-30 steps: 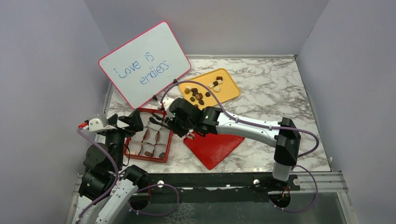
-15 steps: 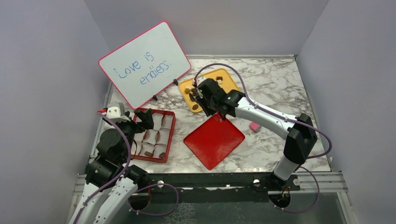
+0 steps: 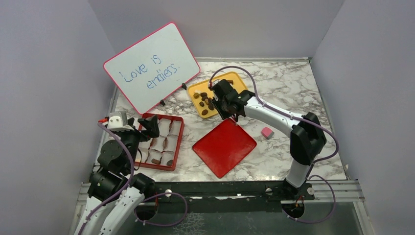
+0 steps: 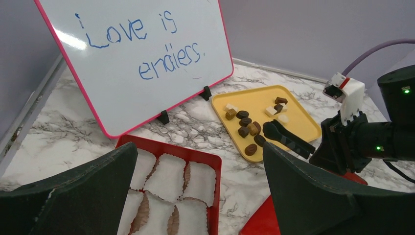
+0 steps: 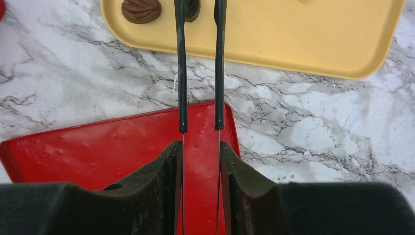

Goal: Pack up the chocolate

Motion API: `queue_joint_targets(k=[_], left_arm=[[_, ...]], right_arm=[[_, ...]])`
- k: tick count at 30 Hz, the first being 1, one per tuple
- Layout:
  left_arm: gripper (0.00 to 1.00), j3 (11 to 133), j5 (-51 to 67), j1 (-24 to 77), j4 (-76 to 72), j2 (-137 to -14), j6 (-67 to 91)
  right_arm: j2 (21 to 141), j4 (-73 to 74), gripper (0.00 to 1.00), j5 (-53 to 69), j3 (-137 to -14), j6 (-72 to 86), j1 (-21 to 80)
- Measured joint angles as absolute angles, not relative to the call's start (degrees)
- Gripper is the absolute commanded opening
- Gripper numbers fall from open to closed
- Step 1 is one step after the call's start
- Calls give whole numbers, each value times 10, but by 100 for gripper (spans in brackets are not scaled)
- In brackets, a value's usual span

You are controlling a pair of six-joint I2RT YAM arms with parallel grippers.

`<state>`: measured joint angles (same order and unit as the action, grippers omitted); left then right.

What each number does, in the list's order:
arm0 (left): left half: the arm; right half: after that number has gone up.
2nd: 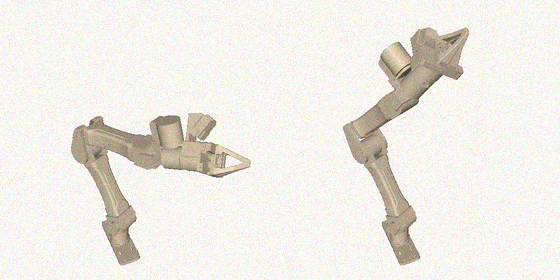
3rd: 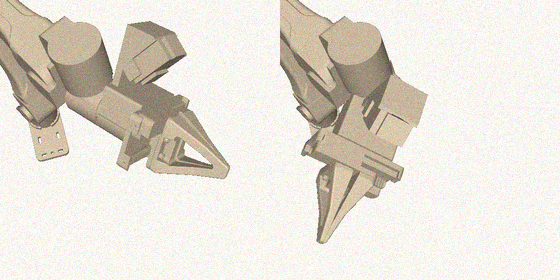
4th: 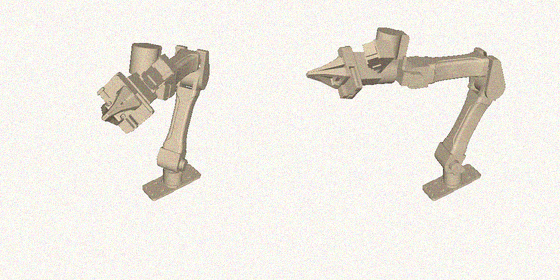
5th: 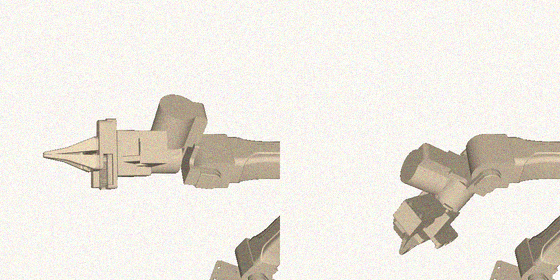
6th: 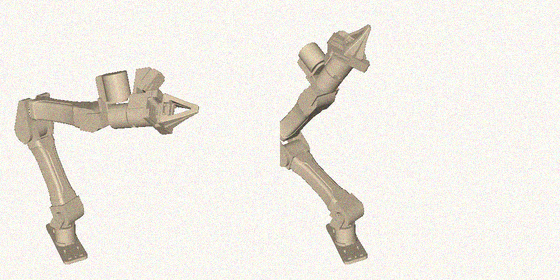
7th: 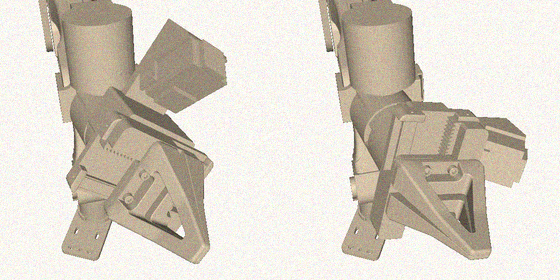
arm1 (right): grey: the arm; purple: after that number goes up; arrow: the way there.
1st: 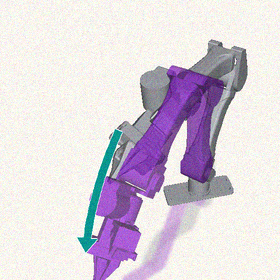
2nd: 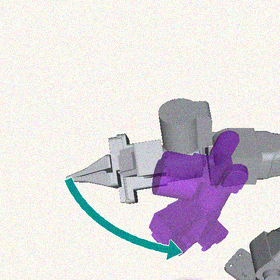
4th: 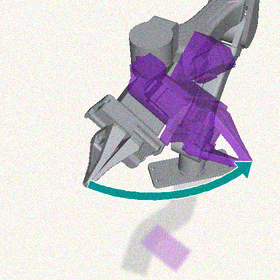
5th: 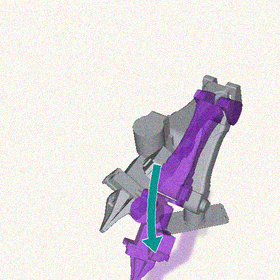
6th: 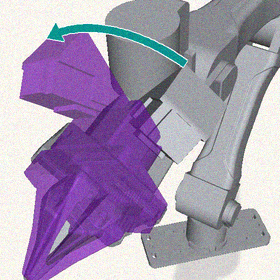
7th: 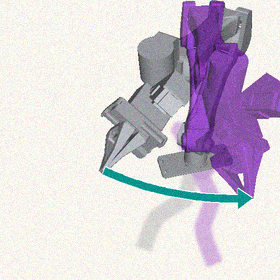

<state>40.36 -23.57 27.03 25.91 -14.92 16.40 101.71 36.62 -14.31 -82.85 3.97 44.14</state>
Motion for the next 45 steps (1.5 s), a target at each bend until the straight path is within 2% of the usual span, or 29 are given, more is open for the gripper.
queue_joint_targets(k=[45], left_arm=[[99, 403, -236, 270, 259, -136, 164]], right_arm=[[1062, 366, 36, -84, -854, 32, 422]])
